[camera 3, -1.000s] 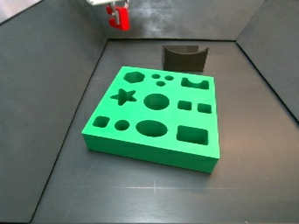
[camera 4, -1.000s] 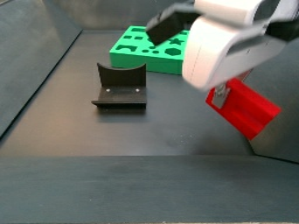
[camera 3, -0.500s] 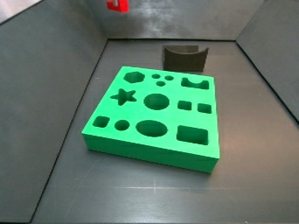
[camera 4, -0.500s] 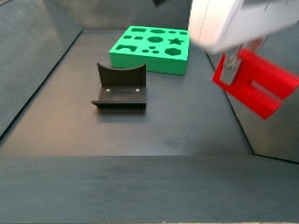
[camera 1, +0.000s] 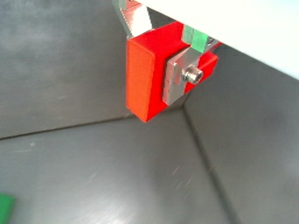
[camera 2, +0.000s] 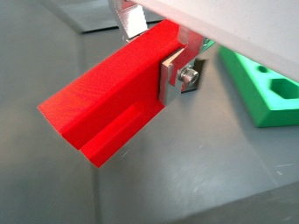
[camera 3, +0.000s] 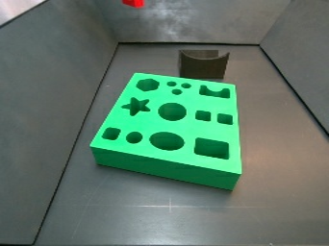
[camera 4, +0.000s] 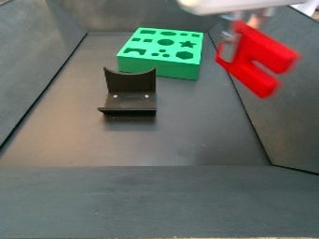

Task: Pick up the double-square object. Move up. Place the double-square object on the fixture. Regrasp the double-square object. Move to above the board. Insert the double-square object.
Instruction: Place the double-square object on the fixture.

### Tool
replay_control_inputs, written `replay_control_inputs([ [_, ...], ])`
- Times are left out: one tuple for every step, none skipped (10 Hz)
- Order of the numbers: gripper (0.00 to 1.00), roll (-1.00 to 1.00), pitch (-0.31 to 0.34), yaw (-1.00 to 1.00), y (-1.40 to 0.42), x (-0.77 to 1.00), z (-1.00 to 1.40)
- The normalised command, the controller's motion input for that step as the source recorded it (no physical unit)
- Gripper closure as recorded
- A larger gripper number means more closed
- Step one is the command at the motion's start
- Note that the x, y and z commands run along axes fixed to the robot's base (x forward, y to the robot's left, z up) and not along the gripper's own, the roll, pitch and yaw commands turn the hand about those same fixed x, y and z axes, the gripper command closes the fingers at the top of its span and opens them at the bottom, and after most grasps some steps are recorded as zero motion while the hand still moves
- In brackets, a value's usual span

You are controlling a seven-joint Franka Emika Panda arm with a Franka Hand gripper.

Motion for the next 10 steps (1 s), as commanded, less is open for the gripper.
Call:
replay_control_inputs([
  [1.00,-0.10,-0.049,-1.00,-0.62,1.00,-0.16],
  [1.00,-0.11,-0.052,-1.00,-0.60,1.00,-0.16],
  [1.00,-0.12,-0.060,-1.00,-0.56,1.00,-0.15],
  [1.00,-0.12,-0.052,-0.89,-0.52,1.00,-0.14],
  [1.00,-0.08,-0.041,-0.57,-0.48,1.00,-0.14],
  [1.00,-0.05,-0.034,-0.35,-0.44,1.00,-0.13],
  [1.00,-0.01,-0.019,-0.17,-0.38,1.00,-0.12],
  [1.00,0.01,-0.010,-0.13,-0.36,1.00,-0.12],
  [1.00,0.05,0.006,-0.06,-0.31,1.00,-0.11],
  [1.00,0.08,0.017,-0.02,-0.28,1.00,-0.11],
])
